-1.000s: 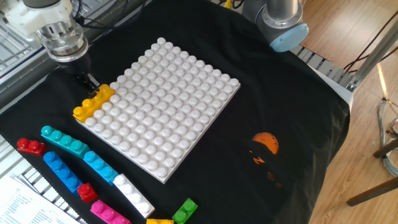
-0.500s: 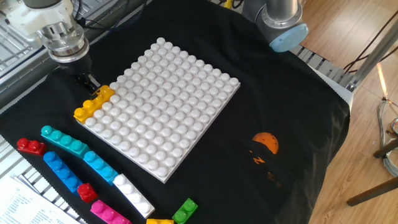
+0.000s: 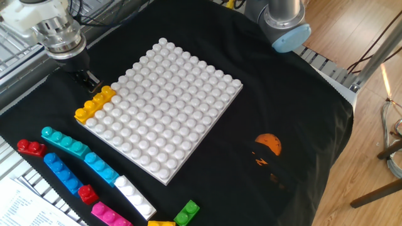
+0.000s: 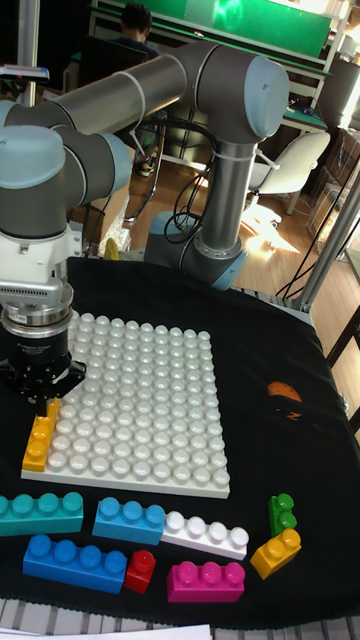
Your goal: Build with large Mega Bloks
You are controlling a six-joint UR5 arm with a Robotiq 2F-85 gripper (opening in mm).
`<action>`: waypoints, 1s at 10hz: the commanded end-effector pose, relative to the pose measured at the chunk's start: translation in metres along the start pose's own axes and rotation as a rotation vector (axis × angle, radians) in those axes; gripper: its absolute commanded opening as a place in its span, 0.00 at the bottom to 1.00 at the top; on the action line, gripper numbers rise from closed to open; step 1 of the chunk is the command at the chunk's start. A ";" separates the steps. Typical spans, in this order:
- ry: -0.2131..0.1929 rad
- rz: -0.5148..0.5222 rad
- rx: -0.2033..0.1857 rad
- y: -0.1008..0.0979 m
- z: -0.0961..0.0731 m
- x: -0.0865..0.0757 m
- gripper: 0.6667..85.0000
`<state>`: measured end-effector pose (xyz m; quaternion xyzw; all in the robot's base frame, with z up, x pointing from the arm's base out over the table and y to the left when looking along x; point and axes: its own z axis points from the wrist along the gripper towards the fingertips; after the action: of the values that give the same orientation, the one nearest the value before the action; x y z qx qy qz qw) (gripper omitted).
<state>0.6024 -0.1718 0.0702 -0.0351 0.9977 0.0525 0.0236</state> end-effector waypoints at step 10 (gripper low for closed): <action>0.088 -0.104 0.054 0.019 -0.048 0.002 0.20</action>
<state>0.6001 -0.1735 0.1025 -0.0937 0.9954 0.0201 -0.0084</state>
